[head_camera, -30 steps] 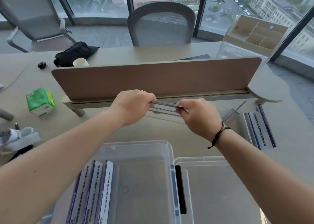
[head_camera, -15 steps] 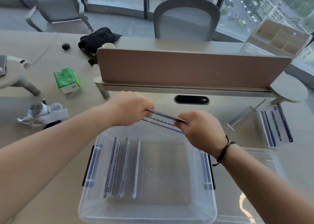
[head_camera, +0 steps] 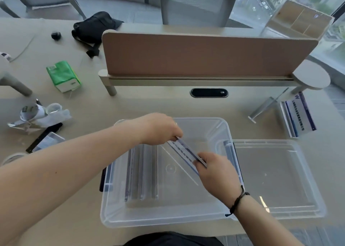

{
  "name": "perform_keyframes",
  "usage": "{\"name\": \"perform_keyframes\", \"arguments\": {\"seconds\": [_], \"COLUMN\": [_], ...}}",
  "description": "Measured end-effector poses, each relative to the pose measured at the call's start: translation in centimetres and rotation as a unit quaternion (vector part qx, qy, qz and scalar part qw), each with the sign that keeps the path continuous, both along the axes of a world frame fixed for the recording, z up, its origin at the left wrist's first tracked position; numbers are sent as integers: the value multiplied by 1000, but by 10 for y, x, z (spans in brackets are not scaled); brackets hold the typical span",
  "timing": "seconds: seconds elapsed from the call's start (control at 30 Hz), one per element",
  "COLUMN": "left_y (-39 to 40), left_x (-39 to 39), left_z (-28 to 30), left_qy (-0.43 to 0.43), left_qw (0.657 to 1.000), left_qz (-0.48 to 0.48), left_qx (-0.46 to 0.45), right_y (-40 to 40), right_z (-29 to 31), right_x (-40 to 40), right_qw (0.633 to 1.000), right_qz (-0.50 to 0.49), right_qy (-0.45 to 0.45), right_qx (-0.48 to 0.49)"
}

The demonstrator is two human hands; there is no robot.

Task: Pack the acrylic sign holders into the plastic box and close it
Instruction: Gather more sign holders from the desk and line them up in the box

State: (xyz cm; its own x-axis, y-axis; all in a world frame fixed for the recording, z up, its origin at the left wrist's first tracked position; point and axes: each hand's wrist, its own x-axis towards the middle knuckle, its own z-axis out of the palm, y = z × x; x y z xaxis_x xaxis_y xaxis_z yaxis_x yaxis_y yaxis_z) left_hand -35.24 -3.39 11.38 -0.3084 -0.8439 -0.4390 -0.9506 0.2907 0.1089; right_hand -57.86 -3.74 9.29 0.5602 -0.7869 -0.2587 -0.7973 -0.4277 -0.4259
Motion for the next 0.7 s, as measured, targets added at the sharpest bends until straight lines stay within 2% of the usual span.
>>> {"name": "perform_keyframes", "arguments": {"seconds": [0.2, 0.7], "left_y": [-22, -30], "left_x": [-15, -26], "left_z": [-34, -98], "left_qy": [26, 55], "left_qw": [999, 995], "left_qz": [-35, 16], "left_qx": [32, 83], "right_y": [21, 24], "right_z": [-37, -94], "right_x": [-1, 26], "right_qw": [997, 971], "right_qz": [-22, -71], "right_qy": [10, 63], "right_qx": [67, 220]}}
